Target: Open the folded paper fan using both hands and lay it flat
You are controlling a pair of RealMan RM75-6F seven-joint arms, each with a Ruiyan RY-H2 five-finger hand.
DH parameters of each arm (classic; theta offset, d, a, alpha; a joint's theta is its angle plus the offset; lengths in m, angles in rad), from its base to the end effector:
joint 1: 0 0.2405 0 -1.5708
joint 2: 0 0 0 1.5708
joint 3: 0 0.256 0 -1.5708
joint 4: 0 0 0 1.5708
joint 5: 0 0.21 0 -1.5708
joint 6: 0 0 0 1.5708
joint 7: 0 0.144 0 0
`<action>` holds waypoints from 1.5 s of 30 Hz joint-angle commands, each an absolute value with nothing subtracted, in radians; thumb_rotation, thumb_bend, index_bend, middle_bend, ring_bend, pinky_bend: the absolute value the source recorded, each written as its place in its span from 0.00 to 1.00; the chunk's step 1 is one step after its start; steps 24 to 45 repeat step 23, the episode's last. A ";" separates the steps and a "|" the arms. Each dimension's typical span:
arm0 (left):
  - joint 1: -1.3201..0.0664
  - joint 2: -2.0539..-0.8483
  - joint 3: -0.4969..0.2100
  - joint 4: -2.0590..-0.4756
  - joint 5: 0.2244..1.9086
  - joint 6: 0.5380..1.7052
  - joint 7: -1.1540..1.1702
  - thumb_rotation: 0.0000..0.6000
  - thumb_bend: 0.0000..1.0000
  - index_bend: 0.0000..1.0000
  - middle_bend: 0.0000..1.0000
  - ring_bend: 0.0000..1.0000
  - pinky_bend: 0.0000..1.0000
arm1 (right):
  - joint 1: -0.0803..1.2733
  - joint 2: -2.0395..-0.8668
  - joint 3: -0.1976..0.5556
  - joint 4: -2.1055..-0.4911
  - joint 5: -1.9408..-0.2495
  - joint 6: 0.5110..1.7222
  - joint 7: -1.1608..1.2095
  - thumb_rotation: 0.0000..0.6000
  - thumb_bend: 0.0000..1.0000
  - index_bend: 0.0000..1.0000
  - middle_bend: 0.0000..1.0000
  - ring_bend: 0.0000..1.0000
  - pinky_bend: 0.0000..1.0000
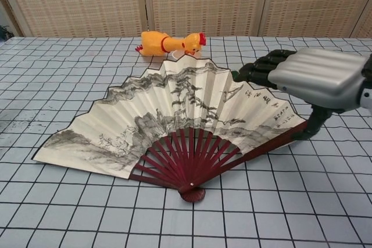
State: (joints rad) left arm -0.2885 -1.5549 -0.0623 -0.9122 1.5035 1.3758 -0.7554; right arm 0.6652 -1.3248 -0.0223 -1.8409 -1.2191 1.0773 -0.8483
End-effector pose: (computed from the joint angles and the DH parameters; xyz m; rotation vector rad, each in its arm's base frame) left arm -0.3515 0.2629 0.0738 -1.2919 -1.2572 -1.3312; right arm -0.1553 -0.2652 0.0211 2.1091 -0.4536 0.6288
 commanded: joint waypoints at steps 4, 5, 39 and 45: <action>-0.280 -1.455 -0.061 -1.081 1.524 1.409 -0.681 1.00 0.46 0.00 0.00 0.00 0.08 | 0.599 -1.254 -0.040 -1.855 -1.271 1.083 -0.619 1.00 0.05 0.00 0.00 0.00 0.00; -0.275 -1.443 -0.060 -1.097 1.526 1.419 -0.646 1.00 0.46 0.00 0.00 0.00 0.08 | 0.575 -1.258 -0.041 -1.836 -1.307 1.133 -0.599 1.00 0.05 0.00 0.00 0.00 0.00; -0.171 -1.310 -0.059 -1.432 1.521 1.590 0.274 1.00 0.42 0.00 0.00 0.00 0.07 | 0.271 -1.327 0.006 -1.451 -1.453 1.575 -0.235 1.00 0.05 0.00 0.00 0.00 0.00; -0.171 -1.310 -0.059 -1.432 1.521 1.590 0.274 1.00 0.42 0.00 0.00 0.00 0.07 | 0.271 -1.327 0.006 -1.451 -1.453 1.575 -0.235 1.00 0.05 0.00 0.00 0.00 0.00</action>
